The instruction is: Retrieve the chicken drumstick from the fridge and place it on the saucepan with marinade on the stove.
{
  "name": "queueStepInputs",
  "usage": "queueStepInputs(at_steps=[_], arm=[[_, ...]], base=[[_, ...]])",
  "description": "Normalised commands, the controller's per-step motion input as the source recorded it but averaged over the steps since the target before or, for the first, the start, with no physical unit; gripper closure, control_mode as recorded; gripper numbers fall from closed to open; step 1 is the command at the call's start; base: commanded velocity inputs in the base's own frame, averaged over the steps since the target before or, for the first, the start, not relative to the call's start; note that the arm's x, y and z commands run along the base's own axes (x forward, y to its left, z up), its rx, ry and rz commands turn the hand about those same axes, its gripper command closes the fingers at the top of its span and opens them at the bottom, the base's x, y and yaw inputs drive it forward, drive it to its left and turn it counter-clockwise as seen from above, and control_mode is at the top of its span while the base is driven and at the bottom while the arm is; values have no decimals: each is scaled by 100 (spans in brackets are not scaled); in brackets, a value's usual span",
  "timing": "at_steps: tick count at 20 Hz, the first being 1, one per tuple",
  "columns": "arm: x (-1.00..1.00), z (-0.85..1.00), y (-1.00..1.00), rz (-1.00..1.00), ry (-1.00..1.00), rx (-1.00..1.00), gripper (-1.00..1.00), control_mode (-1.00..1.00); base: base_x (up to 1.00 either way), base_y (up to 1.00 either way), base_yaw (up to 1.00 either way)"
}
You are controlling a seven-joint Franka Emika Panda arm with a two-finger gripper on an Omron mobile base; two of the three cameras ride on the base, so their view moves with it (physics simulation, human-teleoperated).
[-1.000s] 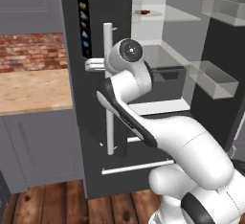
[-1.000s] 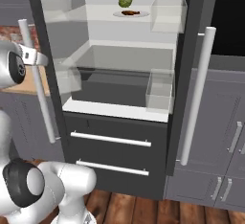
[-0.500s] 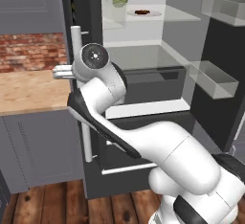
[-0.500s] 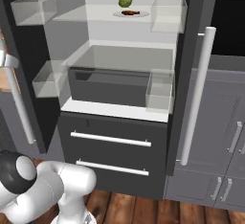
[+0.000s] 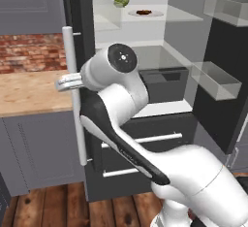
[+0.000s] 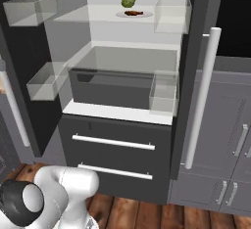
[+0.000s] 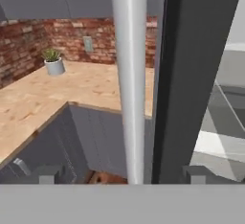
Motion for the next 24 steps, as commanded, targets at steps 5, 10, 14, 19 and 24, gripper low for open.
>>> queueStepInputs(at_steps=[5, 10, 14, 19, 24], arm=[[-66, 5, -89, 5, -33, 0, -100, -100], [-10, 6, -93, 9, -29, 12, -100, -100], [0, 8, -67, 24, -7, 22, -100, -100], [0, 21, -8, 13, 0, 13, -100, -100], [11, 33, 0, 0, 2, -7, -100, -100]], base=[[0, 0, 0], [0, 0, 0], [0, 0, 0], [0, 0, 0], [0, 0, 0]])
